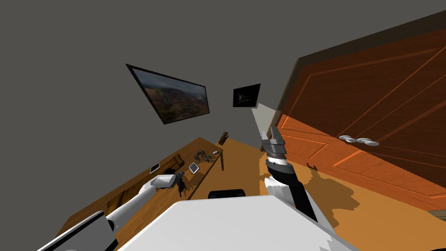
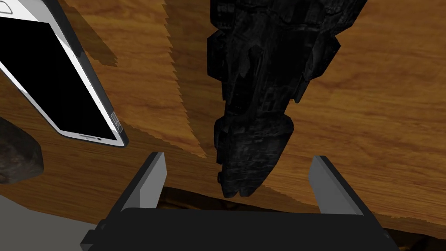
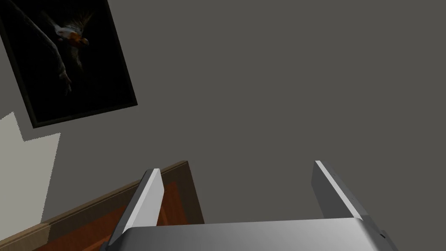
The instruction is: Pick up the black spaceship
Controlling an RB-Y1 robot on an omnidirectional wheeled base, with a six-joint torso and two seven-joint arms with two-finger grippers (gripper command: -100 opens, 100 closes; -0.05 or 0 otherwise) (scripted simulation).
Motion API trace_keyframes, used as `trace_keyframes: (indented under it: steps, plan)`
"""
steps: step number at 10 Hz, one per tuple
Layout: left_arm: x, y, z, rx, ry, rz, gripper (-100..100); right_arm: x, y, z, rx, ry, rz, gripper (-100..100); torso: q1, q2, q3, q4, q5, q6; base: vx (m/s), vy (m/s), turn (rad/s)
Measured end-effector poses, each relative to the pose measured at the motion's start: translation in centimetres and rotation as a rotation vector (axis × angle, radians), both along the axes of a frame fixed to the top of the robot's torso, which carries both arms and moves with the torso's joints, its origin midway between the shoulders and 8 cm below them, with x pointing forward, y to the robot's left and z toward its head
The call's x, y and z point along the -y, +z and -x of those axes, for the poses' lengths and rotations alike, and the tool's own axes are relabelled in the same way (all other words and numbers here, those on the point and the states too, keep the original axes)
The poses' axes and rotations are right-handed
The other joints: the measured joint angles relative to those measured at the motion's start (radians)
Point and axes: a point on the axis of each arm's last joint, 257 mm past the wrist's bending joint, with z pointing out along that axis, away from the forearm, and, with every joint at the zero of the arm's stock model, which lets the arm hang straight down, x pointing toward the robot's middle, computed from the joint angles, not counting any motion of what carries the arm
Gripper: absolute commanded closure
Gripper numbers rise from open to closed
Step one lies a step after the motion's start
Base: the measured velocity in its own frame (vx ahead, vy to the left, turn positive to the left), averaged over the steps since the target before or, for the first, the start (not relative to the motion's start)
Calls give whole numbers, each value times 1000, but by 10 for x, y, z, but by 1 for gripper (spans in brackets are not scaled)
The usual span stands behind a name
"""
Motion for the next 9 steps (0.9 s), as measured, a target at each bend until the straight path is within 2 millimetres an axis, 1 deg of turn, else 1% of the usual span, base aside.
trace_keyframes:
  steps: [4, 5, 6, 7, 9]
  plan:
    - [-1, 0, 1, -2, 0, -1, 100, 0, 0, 0, 0, 0, 0, 0, -2, -3, -2, -1, 0, 1, 0, 0, 0]
    - [0, 0, 1, -2, 0, -1, 0, 0, 0, 0, 0, 0, 0, 0, -2, -3, -2, 0, 0, 1, 0, 0, 0]
    - [0, 0, 1, -2, 0, -1, 100, 0, 0, 0, 0, 0, 0, 0, -2, -3, -2, -1, 0, 1, 22, -37, 234]
    - [1, 3, -4, 1, -12, 0, 100, 0, 0, 0, 0, 0, 0, 0, -4, -3, -2, -1, 0, -1, 32, -75, 237]
    - [1, 12, -9, -5, -39, 0, 100, 0, 0, 0, 0, 0, 0, 0, -7, -5, -3, -1, -1, 0, 33, -64, 124]
